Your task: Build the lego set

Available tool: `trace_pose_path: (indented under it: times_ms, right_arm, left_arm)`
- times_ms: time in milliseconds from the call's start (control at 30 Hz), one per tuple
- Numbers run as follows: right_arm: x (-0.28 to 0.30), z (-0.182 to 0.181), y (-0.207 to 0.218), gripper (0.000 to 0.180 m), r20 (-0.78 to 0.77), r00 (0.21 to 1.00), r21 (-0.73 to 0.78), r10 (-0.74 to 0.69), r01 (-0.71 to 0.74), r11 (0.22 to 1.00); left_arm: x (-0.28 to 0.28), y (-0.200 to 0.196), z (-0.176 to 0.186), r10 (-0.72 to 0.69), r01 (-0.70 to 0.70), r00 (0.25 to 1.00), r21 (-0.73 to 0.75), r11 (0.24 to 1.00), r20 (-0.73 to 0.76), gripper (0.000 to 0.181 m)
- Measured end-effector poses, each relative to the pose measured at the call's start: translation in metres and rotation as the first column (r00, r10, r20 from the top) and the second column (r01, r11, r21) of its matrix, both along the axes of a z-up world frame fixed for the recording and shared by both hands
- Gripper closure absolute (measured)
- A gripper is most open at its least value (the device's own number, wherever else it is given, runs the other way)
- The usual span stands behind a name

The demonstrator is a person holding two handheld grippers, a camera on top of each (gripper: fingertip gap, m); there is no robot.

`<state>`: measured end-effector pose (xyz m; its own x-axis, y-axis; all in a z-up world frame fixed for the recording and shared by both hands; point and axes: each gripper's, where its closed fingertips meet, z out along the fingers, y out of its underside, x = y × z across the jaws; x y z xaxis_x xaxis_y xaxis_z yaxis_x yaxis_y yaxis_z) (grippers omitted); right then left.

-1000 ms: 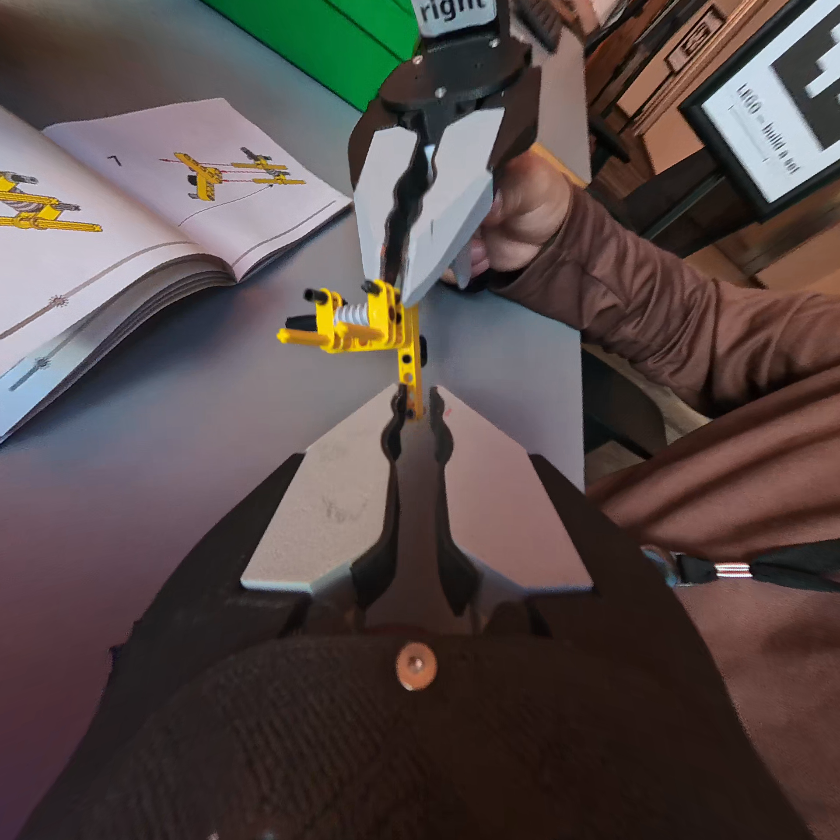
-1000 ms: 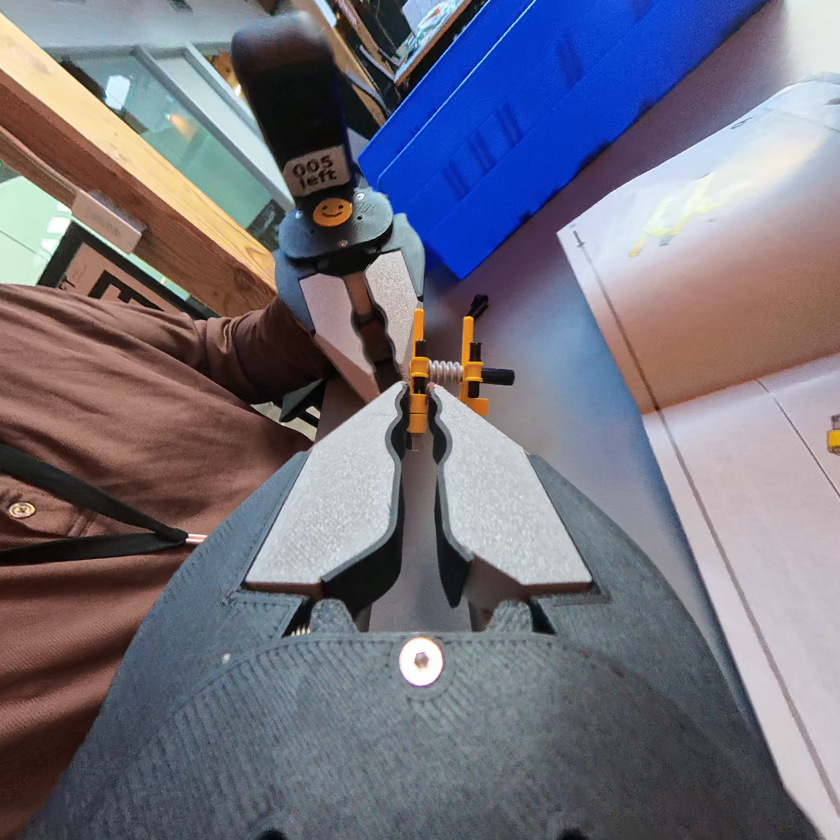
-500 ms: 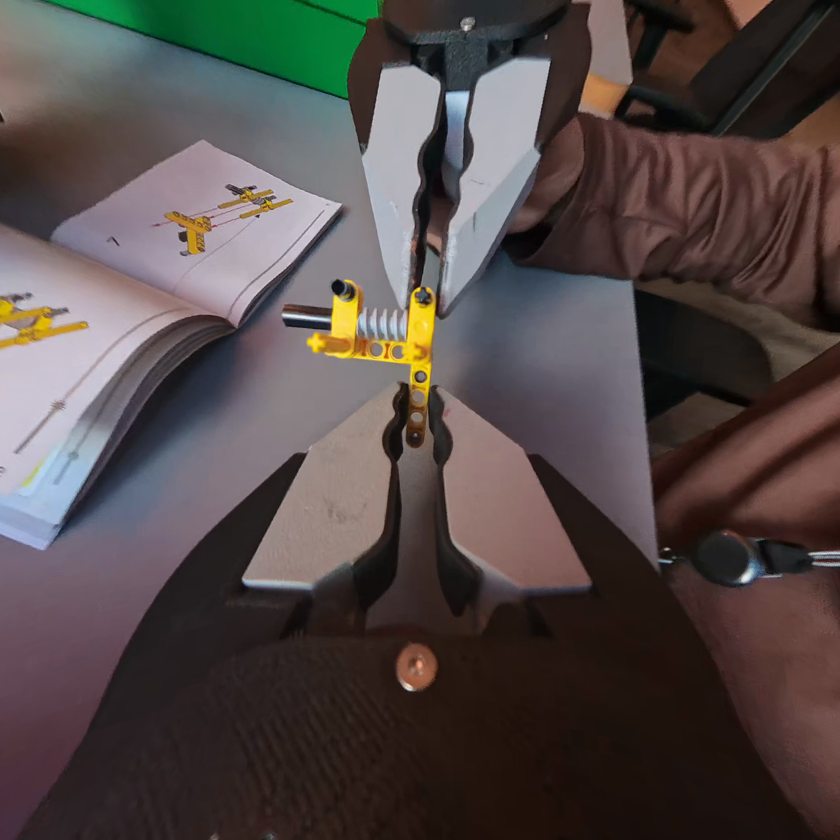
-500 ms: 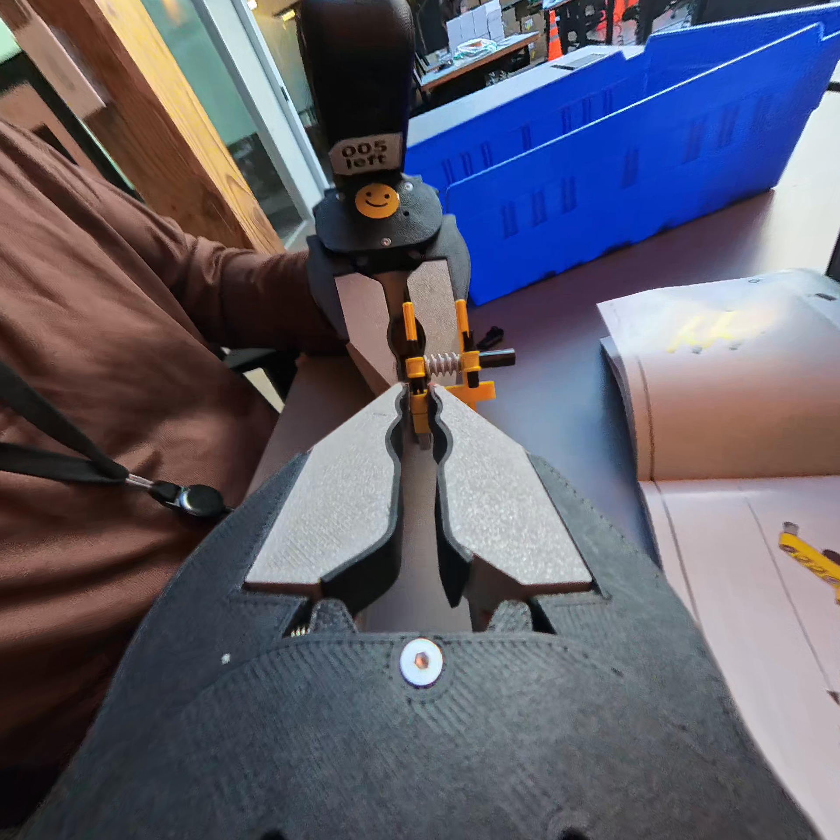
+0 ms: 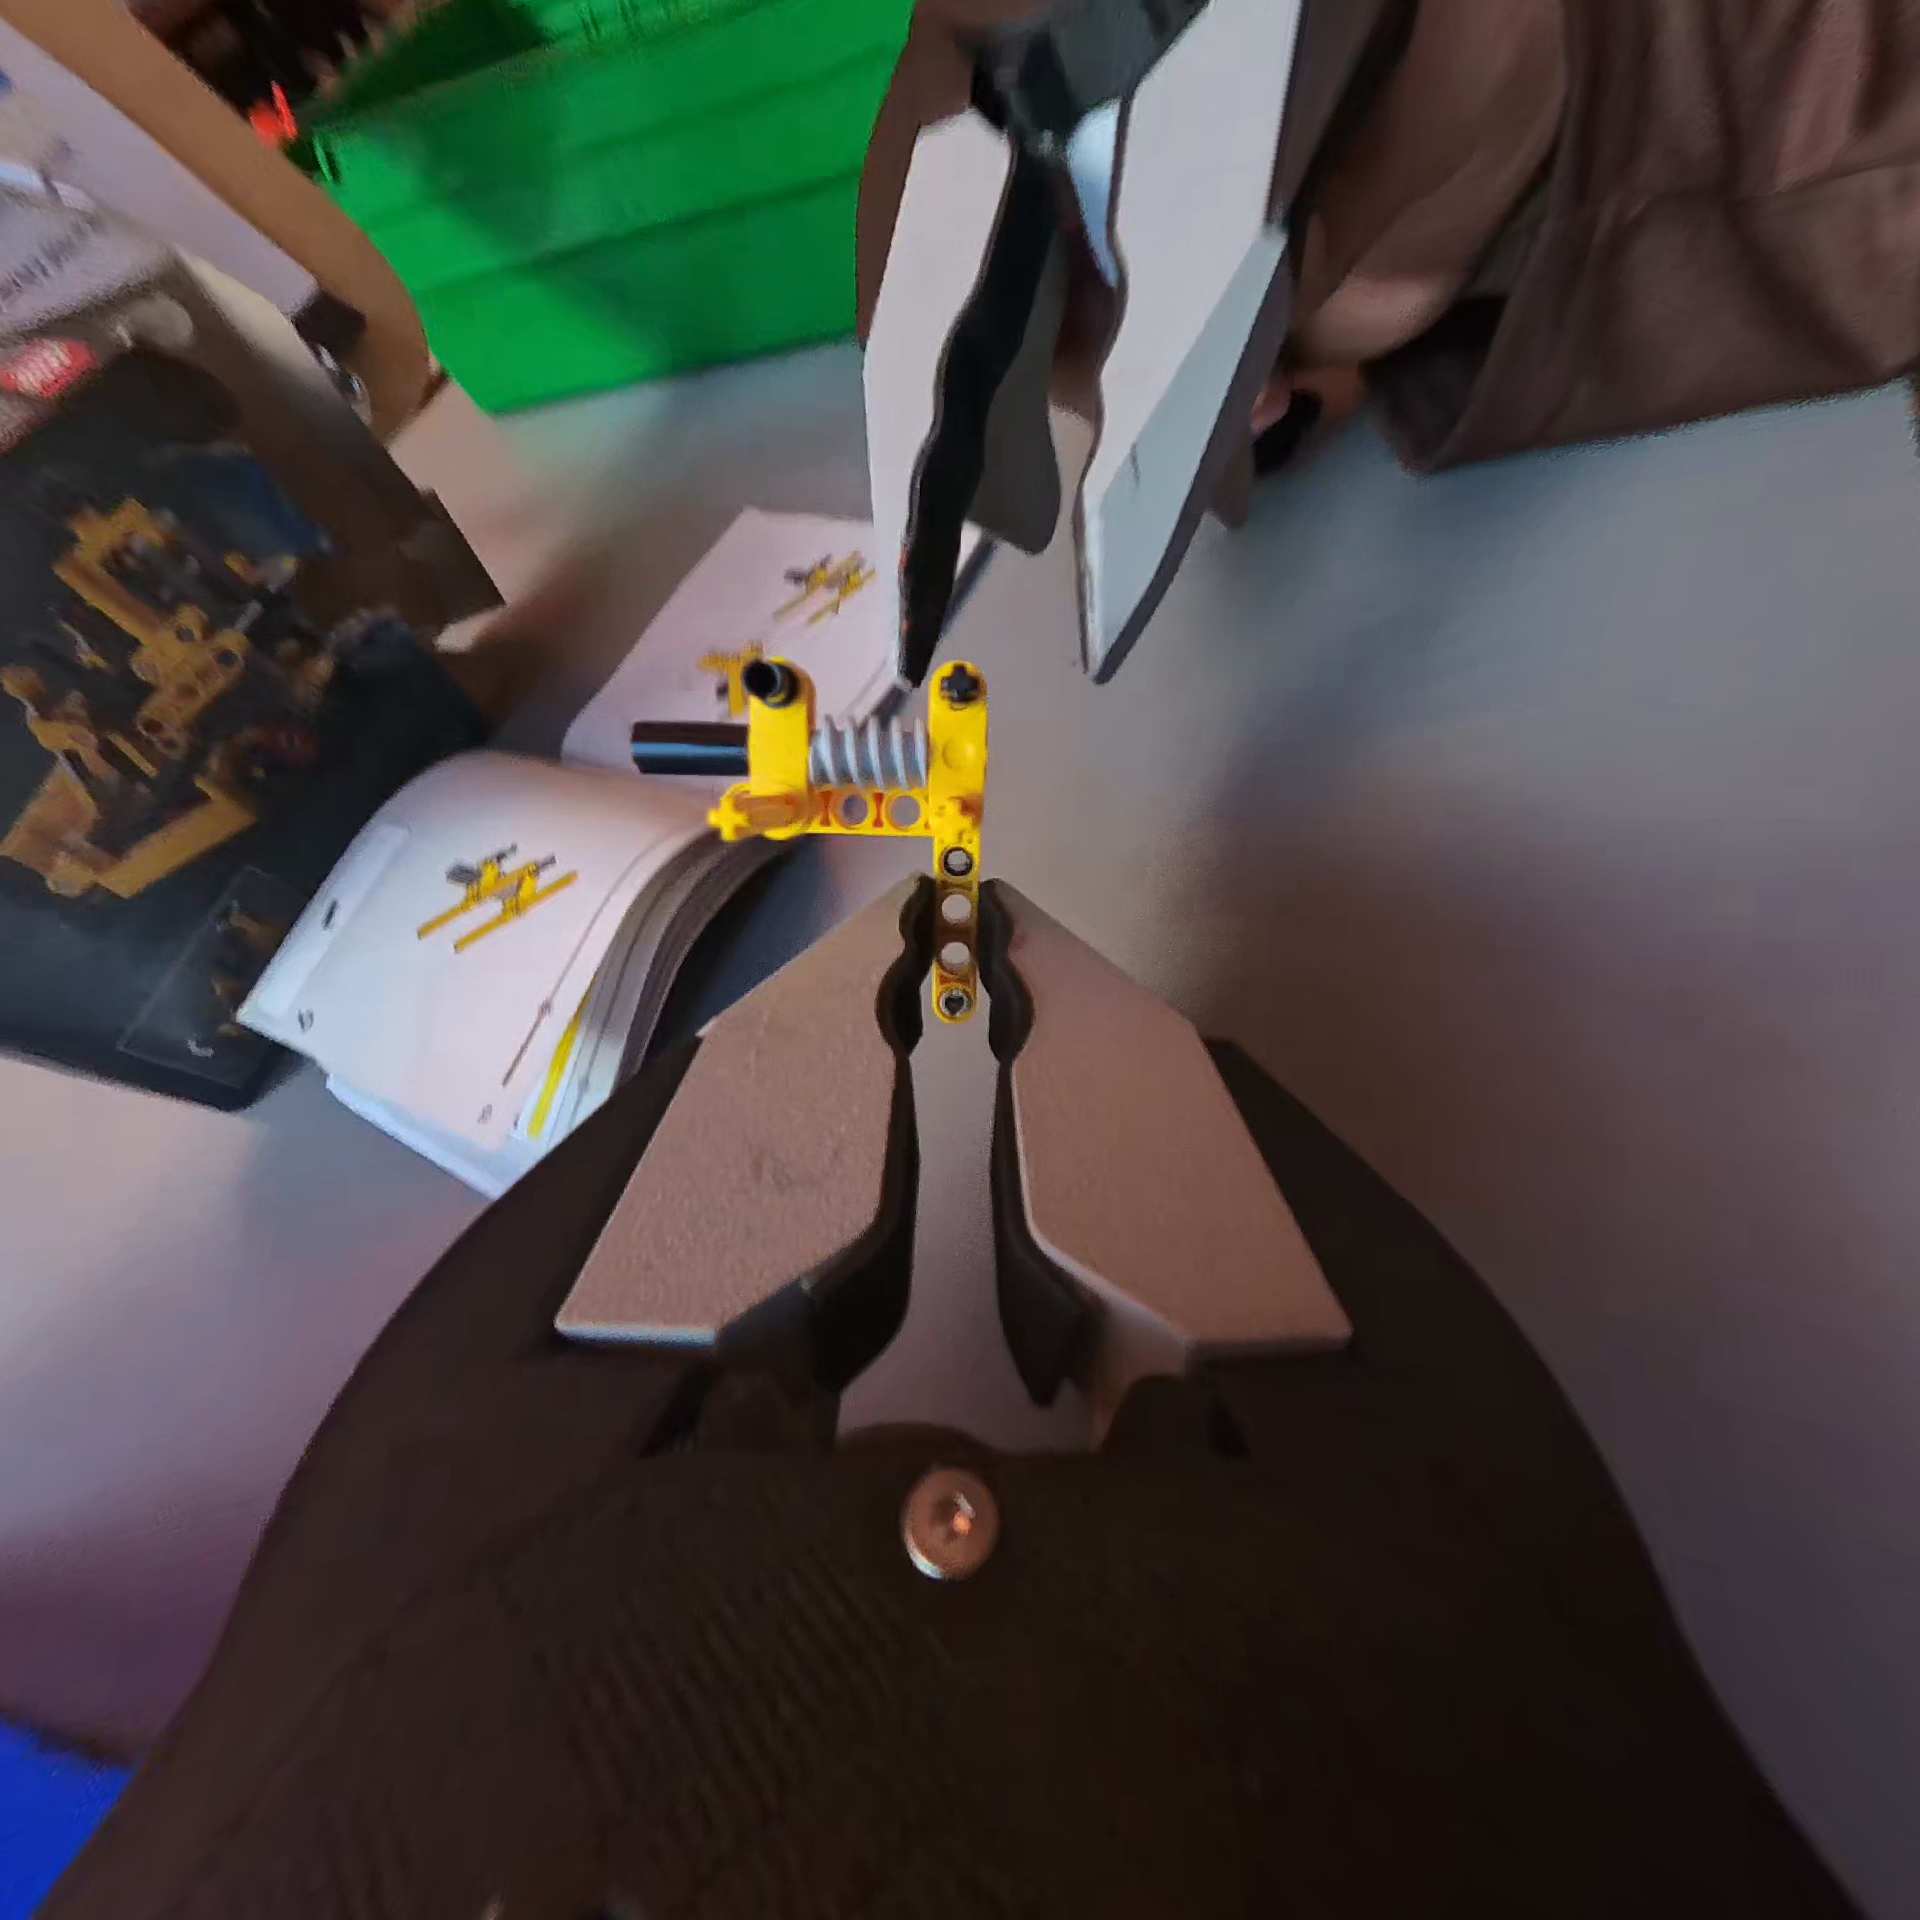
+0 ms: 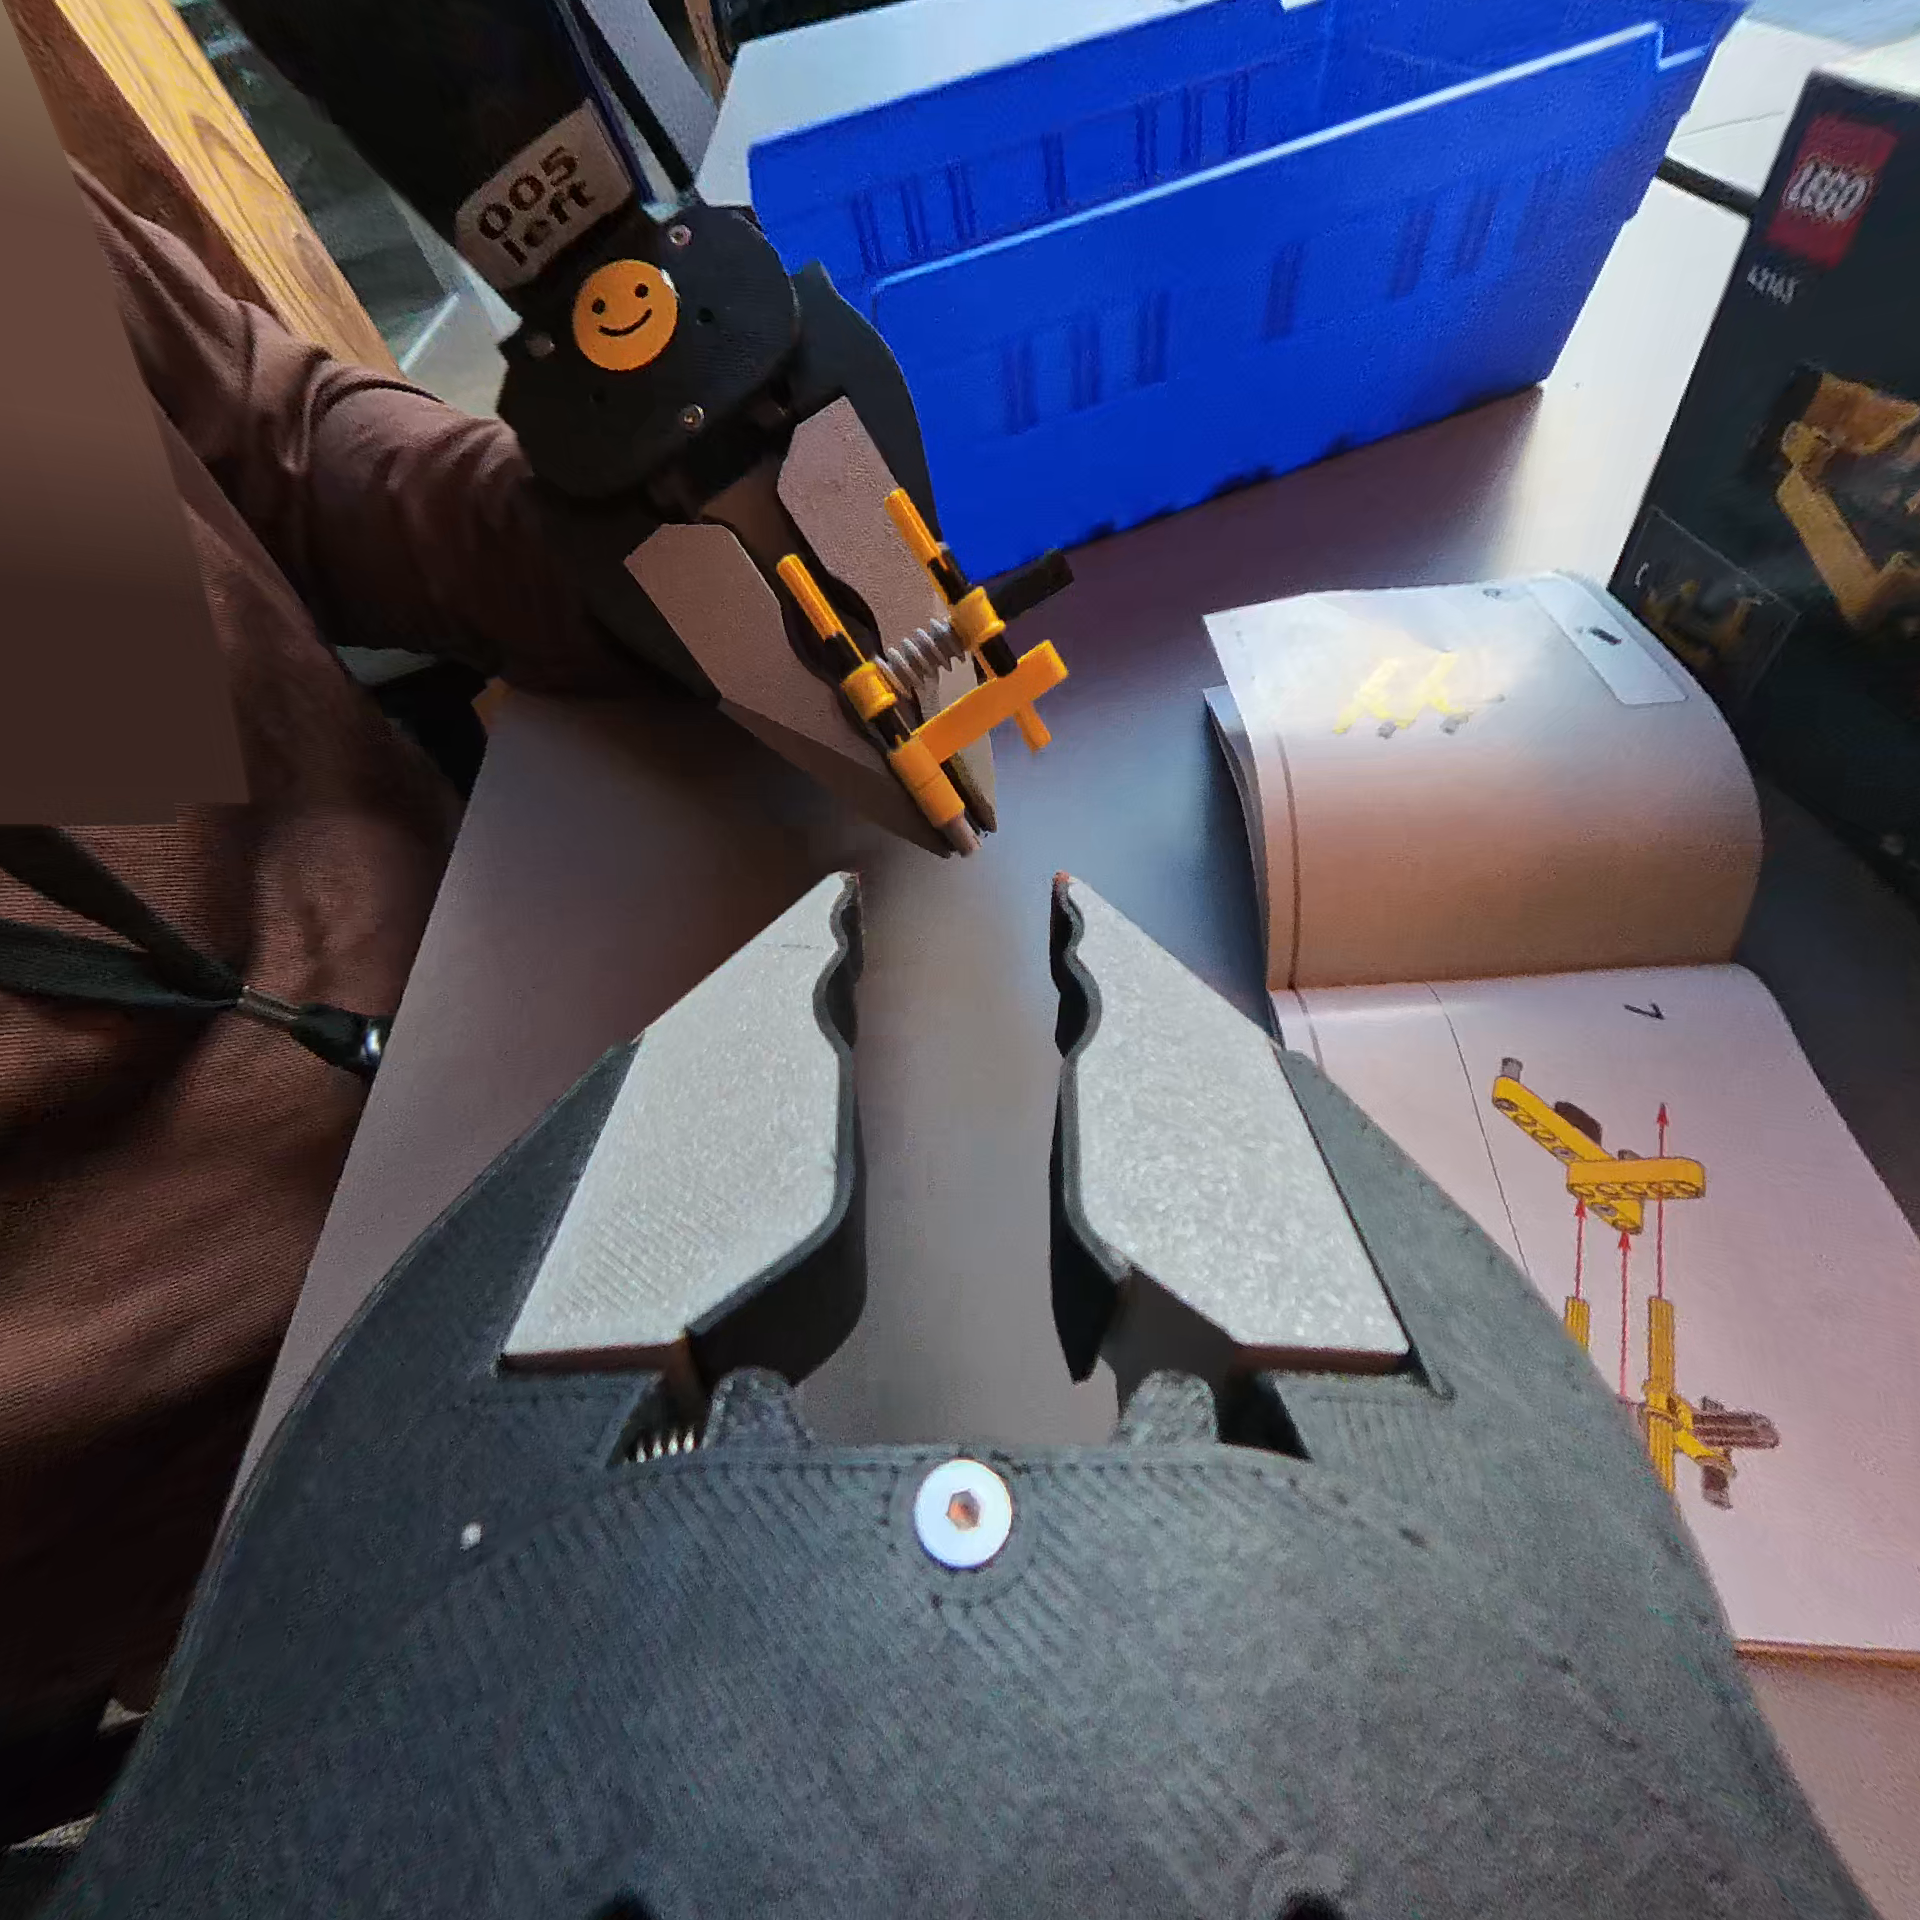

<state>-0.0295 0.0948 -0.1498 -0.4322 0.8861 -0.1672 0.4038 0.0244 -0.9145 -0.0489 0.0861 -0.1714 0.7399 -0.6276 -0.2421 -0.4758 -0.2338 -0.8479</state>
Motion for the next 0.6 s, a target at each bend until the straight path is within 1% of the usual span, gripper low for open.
trace_pose_path:
  times_ms: [33,100,200,267,333,433,500,600]
  right_arm:
    - [0.001,0.004,-0.001,0.146,-0.016,1.0,0.006,0.008,-0.007,1.0]
    - [0.003,0.014,-0.008,0.145,-0.071,0.997,0.016,0.037,-0.036,0.999]
    - [0.007,0.024,-0.021,0.145,-0.121,0.989,0.034,0.084,-0.08,0.996]
    - [0.007,0.031,-0.026,0.146,-0.156,0.984,0.046,0.089,-0.083,0.996]
    - [0.009,0.041,-0.034,0.15,-0.206,0.973,0.043,0.108,-0.101,0.994]
    - [0.014,0.051,-0.046,0.153,-0.254,0.955,0.036,0.156,-0.152,0.988]
    - [0.016,0.055,-0.049,0.153,-0.271,0.949,0.038,0.163,-0.159,0.987]
    - [0.02,0.063,-0.054,0.153,-0.304,0.936,0.033,0.18,-0.179,0.983]
  left_arm:
    - [0.004,-0.001,0.008,-0.028,0.027,0.999,0.032,0.999,0.043,0.176]
    - [0.009,-0.004,0.023,-0.075,0.063,0.989,0.095,0.993,0.126,0.176]
    - [0.016,-0.011,0.041,-0.169,0.13,0.968,0.202,0.971,0.185,0.176]
    - [0.023,-0.018,0.054,-0.247,0.182,0.949,0.303,0.936,0.193,0.176]
    - [0.032,-0.026,0.06,-0.32,0.236,0.93,0.371,0.898,0.183,0.176]
    - [0.041,-0.034,0.063,-0.381,0.286,0.907,0.403,0.869,0.179,0.176]
    - [0.046,-0.04,0.068,-0.427,0.313,0.883,0.432,0.846,0.196,0.176]
    - [0.052,-0.045,0.07,-0.464,0.342,0.868,0.467,0.815,0.176,0.176]
